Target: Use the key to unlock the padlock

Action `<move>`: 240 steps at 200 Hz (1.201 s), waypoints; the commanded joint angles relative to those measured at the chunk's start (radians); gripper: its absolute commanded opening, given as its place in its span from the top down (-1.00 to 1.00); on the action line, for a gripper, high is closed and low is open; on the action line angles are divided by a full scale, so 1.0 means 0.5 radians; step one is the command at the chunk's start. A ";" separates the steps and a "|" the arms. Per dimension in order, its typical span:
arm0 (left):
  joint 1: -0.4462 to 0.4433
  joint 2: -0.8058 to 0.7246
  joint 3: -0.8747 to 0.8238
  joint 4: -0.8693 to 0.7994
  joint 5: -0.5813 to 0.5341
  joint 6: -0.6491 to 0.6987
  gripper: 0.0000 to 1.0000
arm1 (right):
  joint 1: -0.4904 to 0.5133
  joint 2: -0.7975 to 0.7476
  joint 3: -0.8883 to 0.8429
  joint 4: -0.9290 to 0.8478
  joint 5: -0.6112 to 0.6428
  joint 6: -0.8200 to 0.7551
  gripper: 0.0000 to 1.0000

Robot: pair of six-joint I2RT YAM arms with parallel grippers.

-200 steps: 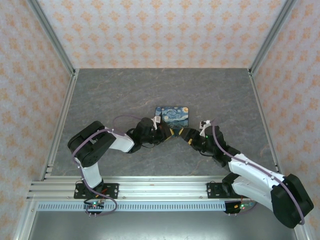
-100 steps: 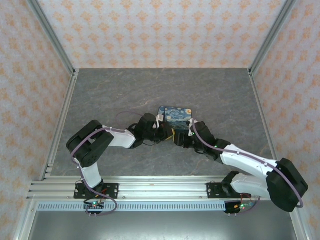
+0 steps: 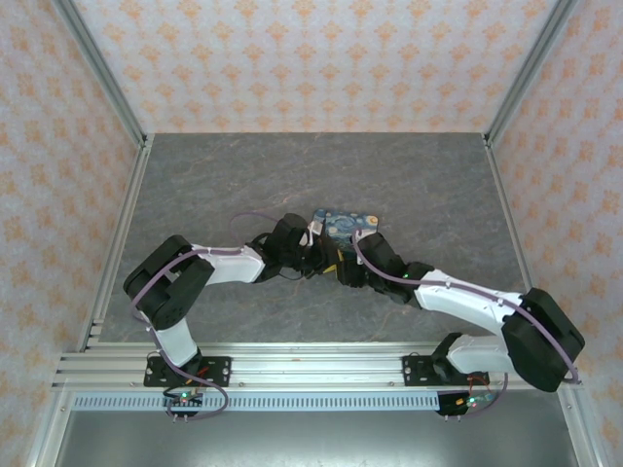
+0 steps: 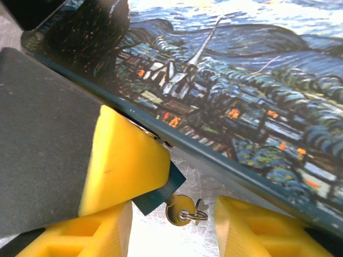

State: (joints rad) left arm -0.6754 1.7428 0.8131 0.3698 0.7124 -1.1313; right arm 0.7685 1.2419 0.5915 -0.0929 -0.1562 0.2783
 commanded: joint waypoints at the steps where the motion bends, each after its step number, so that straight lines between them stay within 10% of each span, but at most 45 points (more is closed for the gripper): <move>1: 0.010 -0.067 0.058 -0.071 0.105 -0.054 1.00 | 0.015 0.040 0.080 -0.100 0.120 -0.102 0.14; 240: 0.004 -0.055 0.075 -0.098 0.131 -0.054 1.00 | 0.132 0.243 0.228 -0.141 0.569 -0.211 0.34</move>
State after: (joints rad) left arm -0.6701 1.7405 0.8371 0.3447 0.7246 -1.1435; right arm 0.8440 1.3388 0.6708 -0.1761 0.0120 0.1635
